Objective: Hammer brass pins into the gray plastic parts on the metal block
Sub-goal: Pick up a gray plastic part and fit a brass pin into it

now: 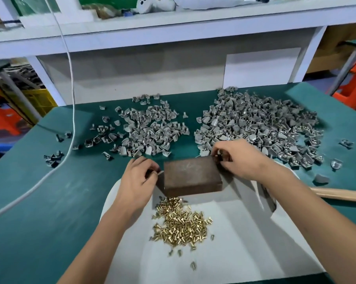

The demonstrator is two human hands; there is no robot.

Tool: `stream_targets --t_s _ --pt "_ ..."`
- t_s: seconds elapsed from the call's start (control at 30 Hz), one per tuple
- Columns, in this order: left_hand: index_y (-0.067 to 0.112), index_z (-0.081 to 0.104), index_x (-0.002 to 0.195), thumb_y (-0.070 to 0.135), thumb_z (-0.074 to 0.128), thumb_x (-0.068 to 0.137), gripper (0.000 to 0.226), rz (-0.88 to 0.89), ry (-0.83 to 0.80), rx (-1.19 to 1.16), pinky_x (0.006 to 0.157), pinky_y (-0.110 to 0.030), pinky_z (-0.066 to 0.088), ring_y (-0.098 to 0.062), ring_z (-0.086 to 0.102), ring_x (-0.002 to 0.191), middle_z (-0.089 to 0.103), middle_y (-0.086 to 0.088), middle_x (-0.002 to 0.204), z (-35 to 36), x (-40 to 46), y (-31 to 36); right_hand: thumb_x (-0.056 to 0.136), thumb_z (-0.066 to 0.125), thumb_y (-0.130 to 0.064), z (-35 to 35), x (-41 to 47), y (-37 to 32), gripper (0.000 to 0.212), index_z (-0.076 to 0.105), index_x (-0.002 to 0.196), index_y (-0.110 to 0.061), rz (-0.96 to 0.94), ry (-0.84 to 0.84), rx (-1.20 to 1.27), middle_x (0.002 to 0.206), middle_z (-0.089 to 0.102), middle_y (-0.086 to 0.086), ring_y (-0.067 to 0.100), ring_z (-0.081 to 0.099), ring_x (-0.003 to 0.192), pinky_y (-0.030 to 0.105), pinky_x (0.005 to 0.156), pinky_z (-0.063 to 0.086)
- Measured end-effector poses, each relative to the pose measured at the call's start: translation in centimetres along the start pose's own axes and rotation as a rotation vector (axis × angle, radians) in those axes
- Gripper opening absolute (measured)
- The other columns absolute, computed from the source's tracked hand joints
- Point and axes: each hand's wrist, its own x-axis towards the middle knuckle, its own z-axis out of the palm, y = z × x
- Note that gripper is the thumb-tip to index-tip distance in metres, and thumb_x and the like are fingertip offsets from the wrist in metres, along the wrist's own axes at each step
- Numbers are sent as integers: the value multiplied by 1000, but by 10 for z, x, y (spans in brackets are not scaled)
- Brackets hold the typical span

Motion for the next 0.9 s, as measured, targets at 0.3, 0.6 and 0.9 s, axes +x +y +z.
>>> stream_targets --t_s 0.3,0.6,0.9 --pt "24 67 86 3 57 92 24 -6 74 37 85 -30 43 -14 53 100 61 13 94 0 3 2 93 70 -15 0 2 -28 18 65 110 -15 4 261 -29 82 69 3 22 66 77 42 77 58" --pt "26 65 125 28 64 89 36 -194 258 348 97 -44 41 -34 40 120 52 -10 130 8 32 9 94 68 -32 12 -39 -134 6 71 92 -27 -519 16 -43 90 67 -11 13 62 86 36 80 54" --pt "19 55 129 47 56 97 43 -523 340 340 114 -55 24 -41 23 143 33 -17 151 -35 42 -46 98 60 -43 45 -34 -169 20 66 98 -24 -615 -232 -199 96 67 1 28 64 88 42 74 55"
